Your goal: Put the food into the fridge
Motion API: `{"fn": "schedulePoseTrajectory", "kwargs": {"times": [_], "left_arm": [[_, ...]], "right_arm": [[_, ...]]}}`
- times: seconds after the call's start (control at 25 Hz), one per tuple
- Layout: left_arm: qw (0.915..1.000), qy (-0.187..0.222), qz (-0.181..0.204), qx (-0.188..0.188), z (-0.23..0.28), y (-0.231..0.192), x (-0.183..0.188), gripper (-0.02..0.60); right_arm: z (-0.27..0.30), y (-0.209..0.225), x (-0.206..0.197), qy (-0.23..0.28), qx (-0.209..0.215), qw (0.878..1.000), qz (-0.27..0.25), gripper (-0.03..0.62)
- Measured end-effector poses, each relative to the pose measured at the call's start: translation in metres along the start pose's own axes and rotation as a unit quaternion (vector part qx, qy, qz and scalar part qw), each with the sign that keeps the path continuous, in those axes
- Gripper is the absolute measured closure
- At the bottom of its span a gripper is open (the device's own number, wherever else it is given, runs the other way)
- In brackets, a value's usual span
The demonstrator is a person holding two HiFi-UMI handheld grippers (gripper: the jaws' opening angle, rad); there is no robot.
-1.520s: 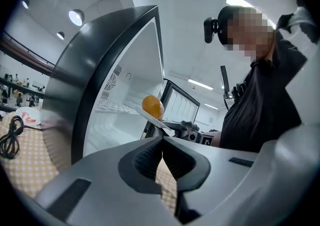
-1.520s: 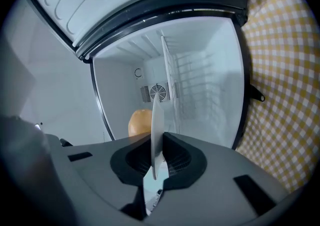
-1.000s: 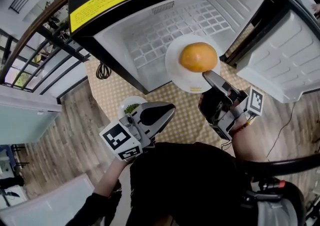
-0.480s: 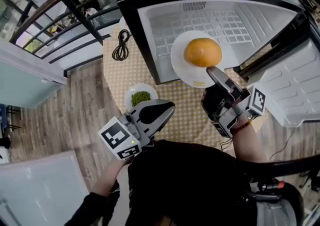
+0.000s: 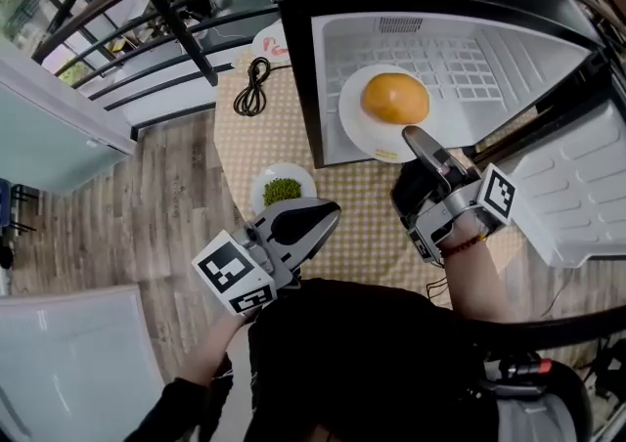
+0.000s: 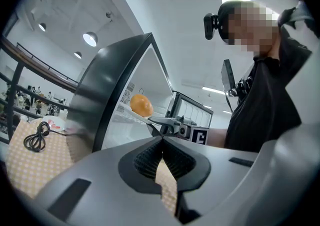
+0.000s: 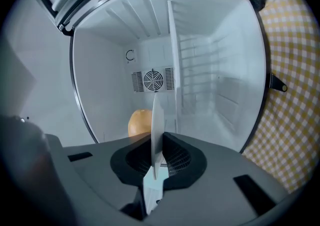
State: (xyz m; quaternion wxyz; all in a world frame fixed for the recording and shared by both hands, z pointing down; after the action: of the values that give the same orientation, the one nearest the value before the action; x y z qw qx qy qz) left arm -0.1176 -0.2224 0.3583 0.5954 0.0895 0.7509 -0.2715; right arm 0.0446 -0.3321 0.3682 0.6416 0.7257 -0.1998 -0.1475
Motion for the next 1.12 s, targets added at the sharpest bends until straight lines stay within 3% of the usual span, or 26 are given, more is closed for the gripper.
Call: {"fn": "schedulePoseTrajectory", "kwargs": {"times": [0.72, 1.12], "left_arm": [[0.9997, 0.007, -0.022, 0.004, -0.007, -0.013, -0.003, 0.569], [0.9997, 0.011, -0.022, 0.005, -0.011, -0.025, -0.002, 0.569]], "right_arm": [[0.028, 0.01, 0.012, 0.069, -0.091, 0.993, -0.028, 0.559], [0.039, 0.022, 0.008, 0.073, -0.107, 0.991, -0.021, 0.559]]}}
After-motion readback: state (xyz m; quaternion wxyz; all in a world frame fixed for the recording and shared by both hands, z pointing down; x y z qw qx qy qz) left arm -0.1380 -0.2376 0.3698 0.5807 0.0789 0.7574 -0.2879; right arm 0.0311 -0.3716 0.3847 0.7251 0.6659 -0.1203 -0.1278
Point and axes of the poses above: the fingertips, and each gripper's own axes: z forward along the fingers, y to its right, x out of its top, the point moved 3 cm from there along -z, backward along the fingers, and after that the axes turned 11 degrees about y, right-handed, at the moved point
